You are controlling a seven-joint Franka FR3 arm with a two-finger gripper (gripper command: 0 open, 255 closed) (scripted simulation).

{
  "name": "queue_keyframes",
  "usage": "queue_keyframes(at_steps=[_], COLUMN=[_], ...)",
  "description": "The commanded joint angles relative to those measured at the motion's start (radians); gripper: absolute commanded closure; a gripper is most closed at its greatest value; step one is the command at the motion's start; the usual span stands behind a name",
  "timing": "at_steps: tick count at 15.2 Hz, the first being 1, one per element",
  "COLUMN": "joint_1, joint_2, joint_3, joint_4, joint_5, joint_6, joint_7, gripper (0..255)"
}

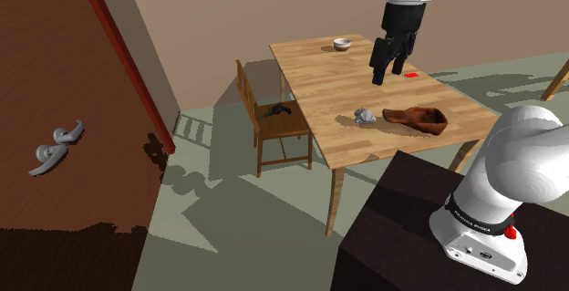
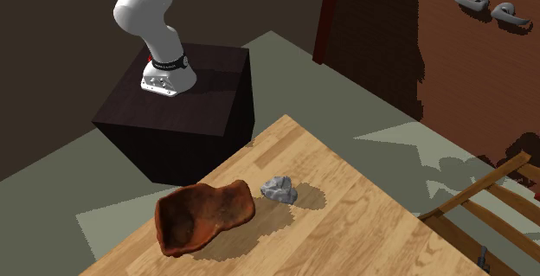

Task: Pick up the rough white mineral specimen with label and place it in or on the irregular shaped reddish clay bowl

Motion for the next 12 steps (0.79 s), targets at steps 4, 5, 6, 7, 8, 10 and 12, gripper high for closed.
queue_keyframes(at_steps=[4, 5, 6, 7, 8, 10, 12], joint_1=[-0.02, -0.026, -0.033, -0.039, -0.045, -0.057, -0.068], joint_2=[0.041, 0.057, 0.075, 0.094, 0.115, 0.16, 0.21], joint_3=[-0.049, -0.066, -0.083, -0.099, -0.116, -0.149, -0.183], joint_4=[-0.037, -0.047, -0.055, -0.063, -0.069, -0.077, -0.08], joint_5=[-0.035, -0.047, -0.058, -0.068, -0.079, -0.098, -0.114], joint_6=[0.067, 0.09, 0.114, 0.137, 0.161, 0.209, 0.258], joint_7=[-0.057, -0.076, -0.094, -0.112, -0.131, -0.167, -0.204], gripper=[0, 0, 0, 0, 0, 0, 0])
